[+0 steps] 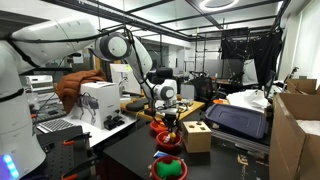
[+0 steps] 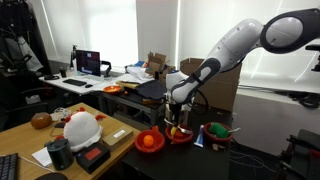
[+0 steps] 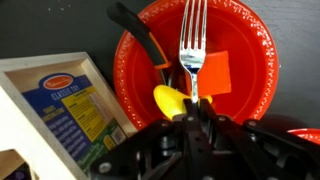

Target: Pick up the fork on the table and put it in the bowl with the banana

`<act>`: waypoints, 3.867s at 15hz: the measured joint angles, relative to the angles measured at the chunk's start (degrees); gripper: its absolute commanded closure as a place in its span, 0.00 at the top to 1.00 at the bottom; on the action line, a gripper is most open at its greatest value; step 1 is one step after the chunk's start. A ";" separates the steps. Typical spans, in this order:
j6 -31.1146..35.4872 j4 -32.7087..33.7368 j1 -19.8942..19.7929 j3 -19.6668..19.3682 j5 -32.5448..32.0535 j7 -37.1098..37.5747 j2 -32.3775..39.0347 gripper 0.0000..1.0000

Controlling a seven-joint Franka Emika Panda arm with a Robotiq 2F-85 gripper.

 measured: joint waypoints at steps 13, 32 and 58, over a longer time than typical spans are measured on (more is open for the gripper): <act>-0.33 -11.50 0.57 2.49 -0.01 -0.10 -12.96 1.00; -14.45 -37.86 6.31 2.26 -0.45 12.17 -50.52 1.00; -37.19 -14.84 2.82 0.37 -10.17 7.94 -51.13 1.00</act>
